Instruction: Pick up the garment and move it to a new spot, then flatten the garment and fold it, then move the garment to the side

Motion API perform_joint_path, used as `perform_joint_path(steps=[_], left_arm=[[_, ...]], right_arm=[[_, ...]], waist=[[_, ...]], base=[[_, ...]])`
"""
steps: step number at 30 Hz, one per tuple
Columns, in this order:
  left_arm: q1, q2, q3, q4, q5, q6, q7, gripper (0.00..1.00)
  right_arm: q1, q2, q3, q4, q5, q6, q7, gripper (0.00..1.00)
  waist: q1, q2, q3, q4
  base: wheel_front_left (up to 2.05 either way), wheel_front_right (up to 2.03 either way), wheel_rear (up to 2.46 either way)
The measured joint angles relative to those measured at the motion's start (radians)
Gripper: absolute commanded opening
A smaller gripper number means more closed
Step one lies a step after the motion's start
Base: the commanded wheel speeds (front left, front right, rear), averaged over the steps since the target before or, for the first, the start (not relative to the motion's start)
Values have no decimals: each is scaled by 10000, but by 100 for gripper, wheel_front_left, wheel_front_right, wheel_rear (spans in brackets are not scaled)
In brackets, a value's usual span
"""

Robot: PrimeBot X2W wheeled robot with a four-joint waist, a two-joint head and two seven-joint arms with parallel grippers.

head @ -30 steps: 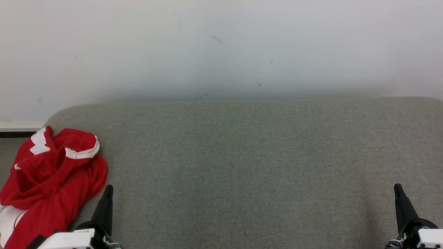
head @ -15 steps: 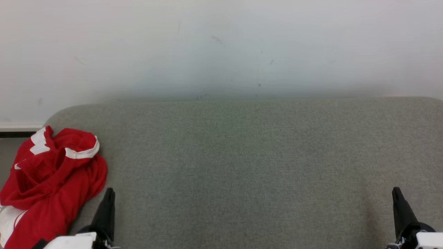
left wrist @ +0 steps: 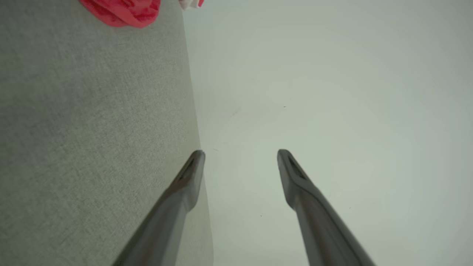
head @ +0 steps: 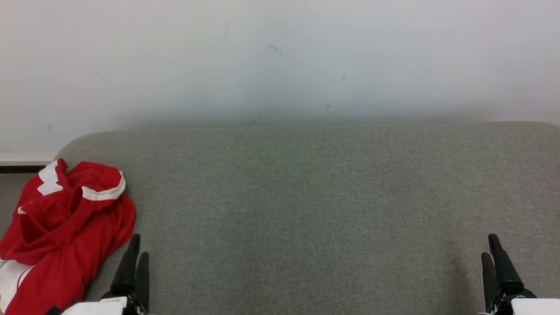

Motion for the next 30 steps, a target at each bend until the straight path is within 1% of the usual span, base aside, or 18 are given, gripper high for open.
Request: perform_joint_path(steps=[3,8,10,14,18,24,30], left_arm=[[-4,2,-71,-203,232,0,-140,100],[-4,4,-121,-378,943,-2,-341,100],[-4,4,-150,-477,1388,-2,-424,100],[-4,6,-136,-644,2046,-2,-604,100],[-7,10,-56,-878,3154,-2,-767,100],[-6,19,-6,-1045,4433,2,-961,100],[-5,27,-301,-1135,5753,247,-1168,100]], right_arm=[[-18,-21,182,-151,-150,0,-123,100],[-54,-79,483,-382,-552,0,-368,100],[-55,-94,548,-495,-752,0,-447,100],[-57,-176,596,-617,-1532,0,-625,100],[-63,-173,717,-805,-2418,0,-777,100],[-91,-194,1104,-1156,-3434,0,-988,100],[-95,-374,1419,-1344,-4589,0,-1200,100]], waist=[[0,0,4,-3],[0,0,4,-23],[0,0,4,-37],[0,0,11,-64],[0,1,28,-83],[0,0,44,-96],[0,0,30,-68]], base=[[0,0,0],[0,0,0],[0,0,0],[0,0,0],[0,0,0],[0,0,0],[0,0,0]])
